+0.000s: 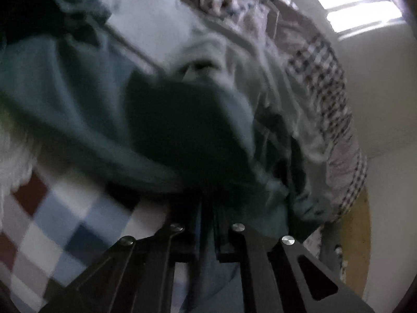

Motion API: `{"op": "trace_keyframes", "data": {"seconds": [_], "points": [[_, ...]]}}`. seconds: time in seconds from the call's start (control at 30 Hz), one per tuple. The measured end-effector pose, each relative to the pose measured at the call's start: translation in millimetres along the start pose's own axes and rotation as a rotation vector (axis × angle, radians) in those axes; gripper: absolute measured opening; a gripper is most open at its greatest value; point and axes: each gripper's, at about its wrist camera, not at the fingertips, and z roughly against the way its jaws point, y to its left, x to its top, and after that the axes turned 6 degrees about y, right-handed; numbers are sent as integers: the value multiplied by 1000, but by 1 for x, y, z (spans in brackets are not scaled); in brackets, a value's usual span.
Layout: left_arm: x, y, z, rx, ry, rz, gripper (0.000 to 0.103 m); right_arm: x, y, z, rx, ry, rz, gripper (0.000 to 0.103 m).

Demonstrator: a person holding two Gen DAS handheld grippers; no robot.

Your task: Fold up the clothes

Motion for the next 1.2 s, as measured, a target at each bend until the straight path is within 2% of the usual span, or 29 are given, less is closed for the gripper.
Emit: {"op": "trace_keyframes", "data": {"seconds": [0.17, 0.33, 0.37, 0.43, 0.5, 0.53, 0.7, 0.77, 0.83, 0.87, 0.9, 0.97, 1.03, 1.2], "points": [[40, -12, 5, -35, -80, -29, 5, 7, -8, -35, 25, 24, -27, 42], [78, -14, 12, -49, -143, -41, 3, 3, -20, -47, 19, 55, -54, 42], [83, -14, 15, -51, -165, -42, 0, 3, -23, -48, 15, 57, -55, 42], [93, -17, 31, -80, -248, -52, 0, 2, -26, -49, 14, 59, -64, 42], [103, -24, 39, -97, -281, -72, 0, 0, -27, -50, 8, 71, -63, 42], [107, -27, 41, -93, -287, -85, 0, -1, -28, -52, 3, 80, -60, 42], [102, -33, 22, 28, -254, -86, 0, -2, -30, -53, -8, 89, -63, 42], [93, -46, 22, 75, -262, -131, 0, -1, -29, -53, -10, 90, -64, 42], [76, -62, 31, 75, -283, -188, 1, -2, -28, -53, -5, 91, -61, 43], [69, -71, 35, 71, -291, -209, 6, -2, -27, -53, 1, 91, -60, 44], [59, -80, 39, 61, -299, -230, 20, -2, -26, -53, 3, 93, -58, 44], [36, -96, 45, 12, -303, -264, 63, -1, -26, -52, 14, 91, -66, 45], [14, -110, 47, -35, -293, -293, 72, -1, -27, -51, 25, 89, -75, 46], [-53, -148, 41, -103, -163, -408, 77, 2, -39, -55, 51, 96, -142, 52]]}}
